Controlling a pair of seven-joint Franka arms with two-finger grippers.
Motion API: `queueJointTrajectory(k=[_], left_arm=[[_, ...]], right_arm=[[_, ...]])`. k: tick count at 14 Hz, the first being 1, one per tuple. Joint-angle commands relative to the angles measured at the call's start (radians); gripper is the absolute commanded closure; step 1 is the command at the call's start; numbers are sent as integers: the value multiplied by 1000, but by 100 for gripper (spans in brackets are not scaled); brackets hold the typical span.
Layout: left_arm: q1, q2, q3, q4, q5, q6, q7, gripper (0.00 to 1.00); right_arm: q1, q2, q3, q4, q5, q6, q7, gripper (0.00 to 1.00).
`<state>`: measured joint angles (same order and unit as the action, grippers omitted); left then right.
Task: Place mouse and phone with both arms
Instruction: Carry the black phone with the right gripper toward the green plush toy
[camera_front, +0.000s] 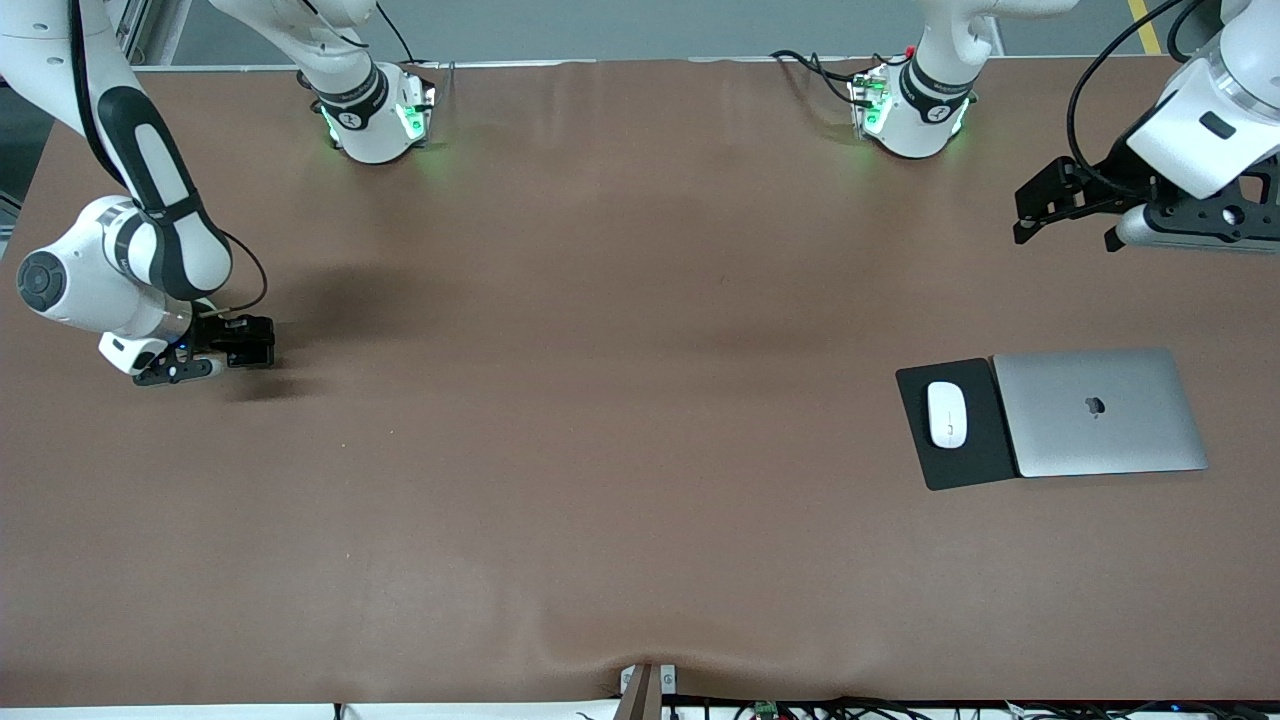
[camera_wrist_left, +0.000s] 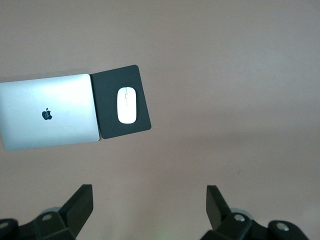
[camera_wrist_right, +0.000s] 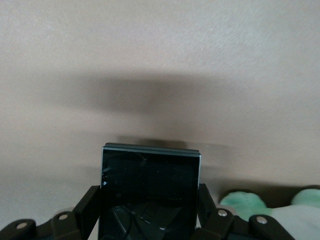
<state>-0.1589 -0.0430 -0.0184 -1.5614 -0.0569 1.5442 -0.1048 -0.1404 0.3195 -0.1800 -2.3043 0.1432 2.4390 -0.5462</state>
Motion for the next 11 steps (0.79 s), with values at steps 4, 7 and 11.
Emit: queueJointTrajectory(k=[4,7,11], left_arm=[[-7,-14,1,-6,51,16,4,0],[-2,0,6,6,51,20,2,0],[2,0,8,4,51,20,4,0]], right_arm=[[-22,-37,17,-50,53,17,-23,82],[-22,-34,17,-50,55,25,-23,63],[-19,-22,19,-50,56,52,-14,40]])
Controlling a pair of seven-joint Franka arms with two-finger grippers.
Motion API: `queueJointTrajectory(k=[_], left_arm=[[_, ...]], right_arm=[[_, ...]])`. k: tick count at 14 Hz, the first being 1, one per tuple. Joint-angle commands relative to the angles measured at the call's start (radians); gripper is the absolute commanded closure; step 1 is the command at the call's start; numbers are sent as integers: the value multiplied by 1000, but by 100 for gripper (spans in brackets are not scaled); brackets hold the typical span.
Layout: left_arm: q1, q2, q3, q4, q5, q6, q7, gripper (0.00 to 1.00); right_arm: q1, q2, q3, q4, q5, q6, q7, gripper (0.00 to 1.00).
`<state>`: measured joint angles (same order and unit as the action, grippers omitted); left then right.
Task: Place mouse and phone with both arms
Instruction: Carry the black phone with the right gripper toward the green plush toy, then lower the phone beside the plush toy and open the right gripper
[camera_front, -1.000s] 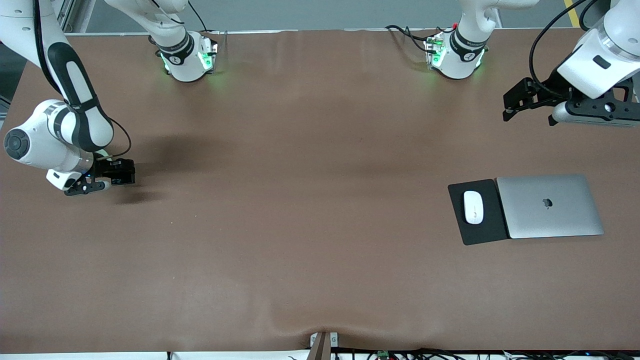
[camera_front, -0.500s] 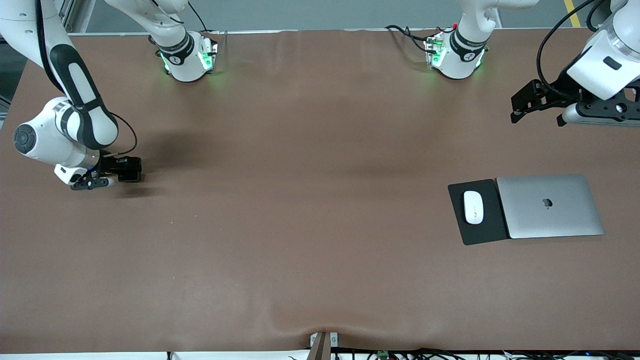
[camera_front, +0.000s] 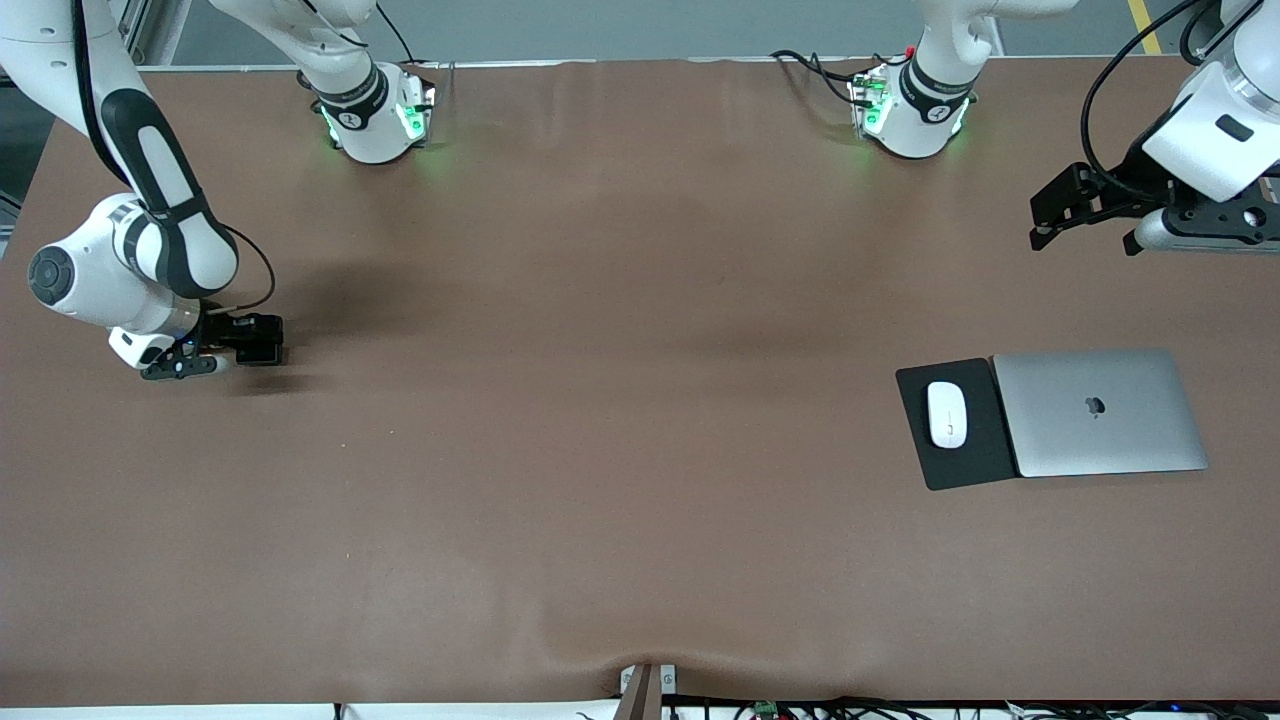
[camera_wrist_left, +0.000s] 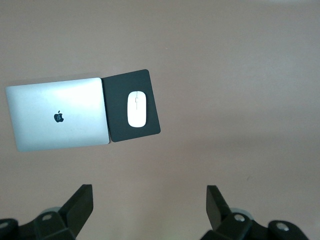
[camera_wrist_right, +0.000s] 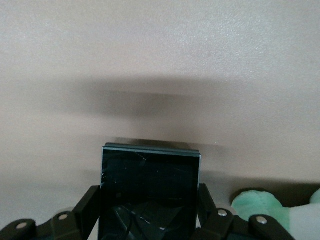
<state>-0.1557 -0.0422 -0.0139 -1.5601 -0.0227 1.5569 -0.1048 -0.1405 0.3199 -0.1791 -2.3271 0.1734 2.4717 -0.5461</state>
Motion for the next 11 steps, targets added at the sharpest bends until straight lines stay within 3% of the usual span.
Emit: queueJointTrajectory(k=[1,4,5,9,11], left_arm=[[5,-1,6,2,17,6,14,0],[18,1,6,2,17,6,20,0],[19,-1,6,3,17,8,20,0],[28,-1,5,3,17,8,20,0],[28,-1,5,5,15,8,20,0]], right_arm=[[-19,-21,18,-28,26,21,-11,37],[-10,-7,18,-31,66,27,-12,32],[-10,-5,18,-31,67,27,-11,21],[-8,7,18,-31,67,27,-11,17],[-7,13,18,-28,67,29,-15,6]])
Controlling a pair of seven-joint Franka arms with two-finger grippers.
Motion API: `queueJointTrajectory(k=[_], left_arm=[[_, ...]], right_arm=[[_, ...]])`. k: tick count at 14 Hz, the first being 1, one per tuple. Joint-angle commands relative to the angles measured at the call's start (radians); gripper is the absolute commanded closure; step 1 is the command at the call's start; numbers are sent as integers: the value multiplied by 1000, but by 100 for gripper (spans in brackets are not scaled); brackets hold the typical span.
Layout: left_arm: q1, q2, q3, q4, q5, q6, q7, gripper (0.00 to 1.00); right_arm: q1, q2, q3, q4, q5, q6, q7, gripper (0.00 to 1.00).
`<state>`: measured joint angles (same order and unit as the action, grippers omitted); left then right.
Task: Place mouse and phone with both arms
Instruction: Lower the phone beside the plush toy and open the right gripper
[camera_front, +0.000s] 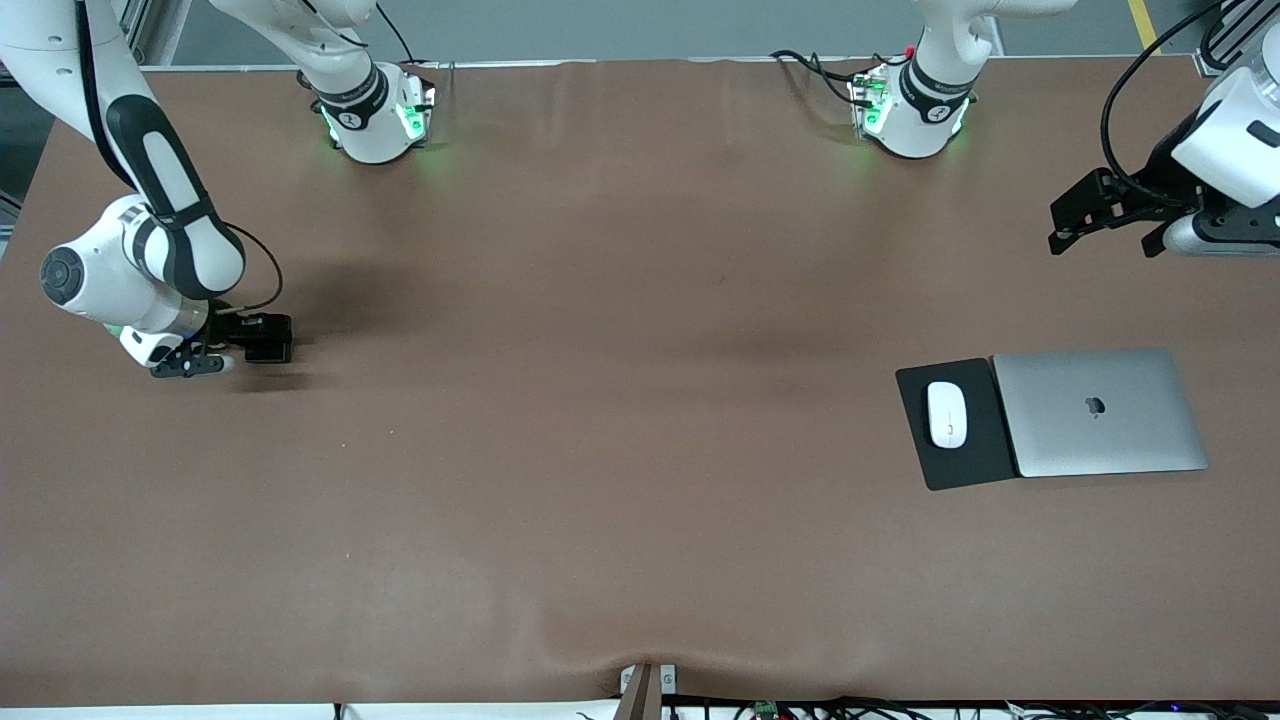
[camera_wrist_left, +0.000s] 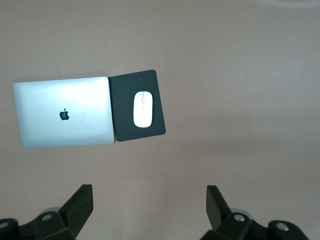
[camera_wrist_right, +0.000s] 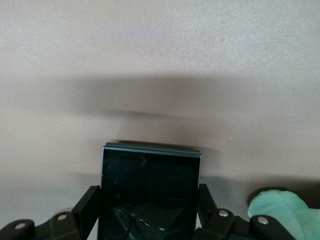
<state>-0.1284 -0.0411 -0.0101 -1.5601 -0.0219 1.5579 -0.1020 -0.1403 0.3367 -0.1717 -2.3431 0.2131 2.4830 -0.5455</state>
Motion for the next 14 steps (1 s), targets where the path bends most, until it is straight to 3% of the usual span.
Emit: queueJointTrajectory(k=[1,5,8,11,14], left_arm=[[1,-2,1,5,14,7,18,0],[1,-2,1,6,16,7,19,0],[1,-2,1,6,14,7,19,0],[3,1,1,18,14,7,21,0],[3,6,1,18,14,7,19,0]], right_arm=[[-7,2,11,-12,28,17,-22,0],[27,-11,12,-7,28,-34,-11,0],[114,-94,11,51,23,-178,108,0],[131,-114,9,193,-10,-341,125,0],[137,-114,12,414,-75,-556,166,0]])
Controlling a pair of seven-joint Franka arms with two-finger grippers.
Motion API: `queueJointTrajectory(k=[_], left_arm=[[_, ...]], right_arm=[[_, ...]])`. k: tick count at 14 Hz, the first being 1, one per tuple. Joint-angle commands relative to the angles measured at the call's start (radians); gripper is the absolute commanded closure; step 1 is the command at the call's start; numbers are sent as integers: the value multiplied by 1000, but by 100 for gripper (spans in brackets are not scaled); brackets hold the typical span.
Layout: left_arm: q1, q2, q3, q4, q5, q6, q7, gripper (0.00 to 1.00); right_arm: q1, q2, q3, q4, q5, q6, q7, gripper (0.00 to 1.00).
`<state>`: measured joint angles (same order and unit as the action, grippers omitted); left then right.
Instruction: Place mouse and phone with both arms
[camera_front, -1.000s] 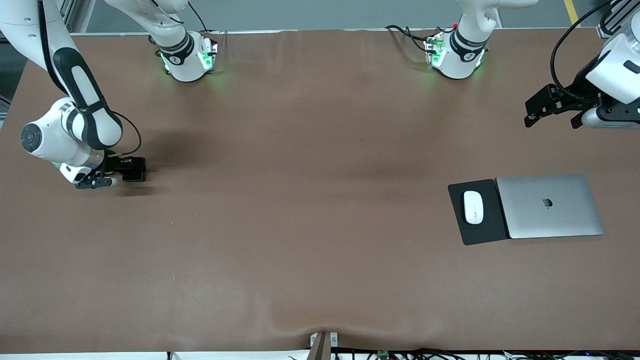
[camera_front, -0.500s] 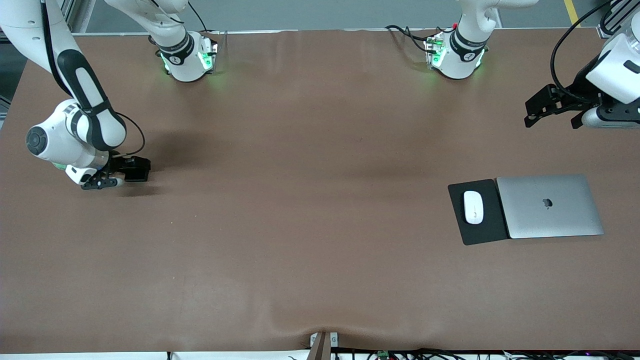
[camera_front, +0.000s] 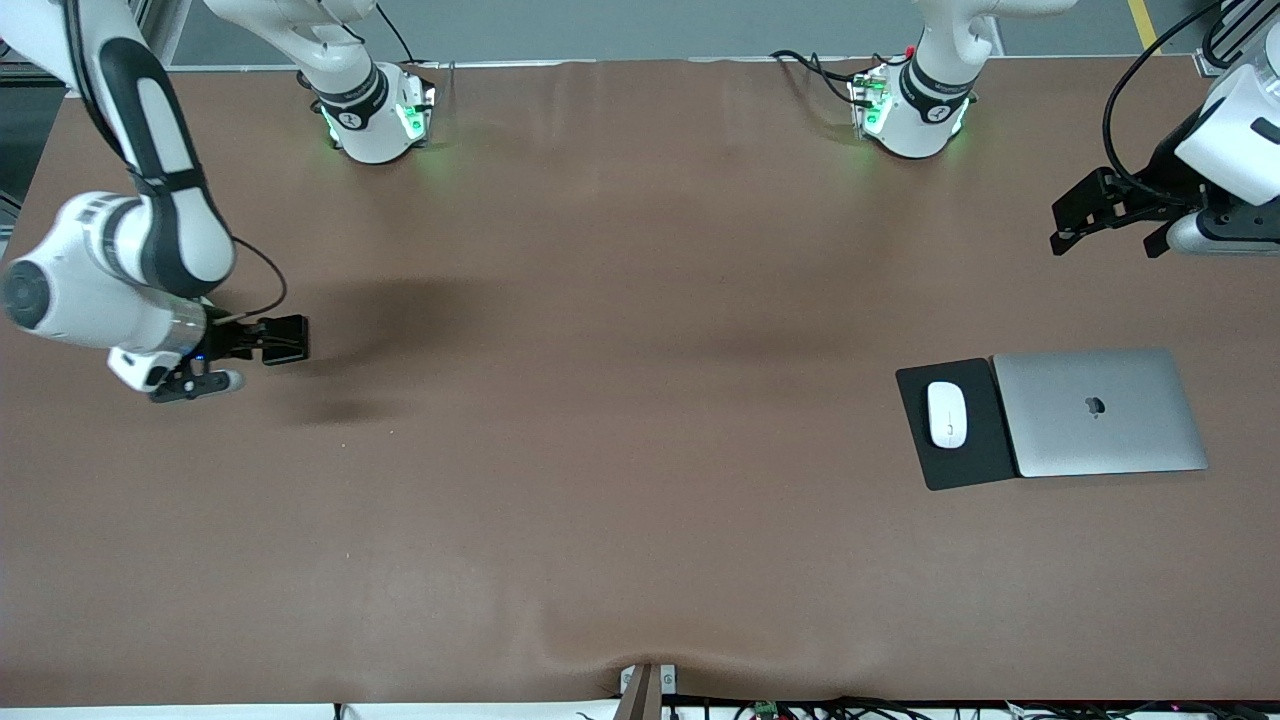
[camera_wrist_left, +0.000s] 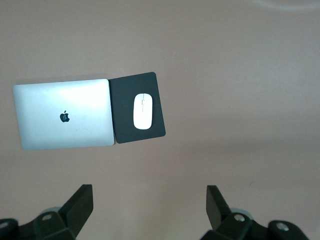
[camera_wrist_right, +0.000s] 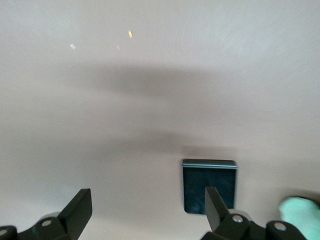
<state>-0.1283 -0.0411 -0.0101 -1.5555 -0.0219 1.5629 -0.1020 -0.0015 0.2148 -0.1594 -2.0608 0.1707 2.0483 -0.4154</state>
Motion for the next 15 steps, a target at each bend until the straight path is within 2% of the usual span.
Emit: queueJointTrajectory(k=[1,4,9,11,14,15], left_arm=[[3,7,1,15,14,2,19,0],[1,9,1,12,14,2,19,0],[1,10,1,14,14,2,16,0],[1,10,1,15,14,2,15,0],[-1,12,1,15,14,2,8,0],[-2,12,1,15,14,2,5,0]], right_arm=[[20,8,0,193,-42,-163,56,0],[84,8,1,362,-105,-288,200,0],[173,8,0,620,-137,-453,363,0],[202,11,1,717,-175,-531,462,0],[196,-14,-5,768,-172,-653,504,0],[139,-49,9,757,-165,-661,501,0]])
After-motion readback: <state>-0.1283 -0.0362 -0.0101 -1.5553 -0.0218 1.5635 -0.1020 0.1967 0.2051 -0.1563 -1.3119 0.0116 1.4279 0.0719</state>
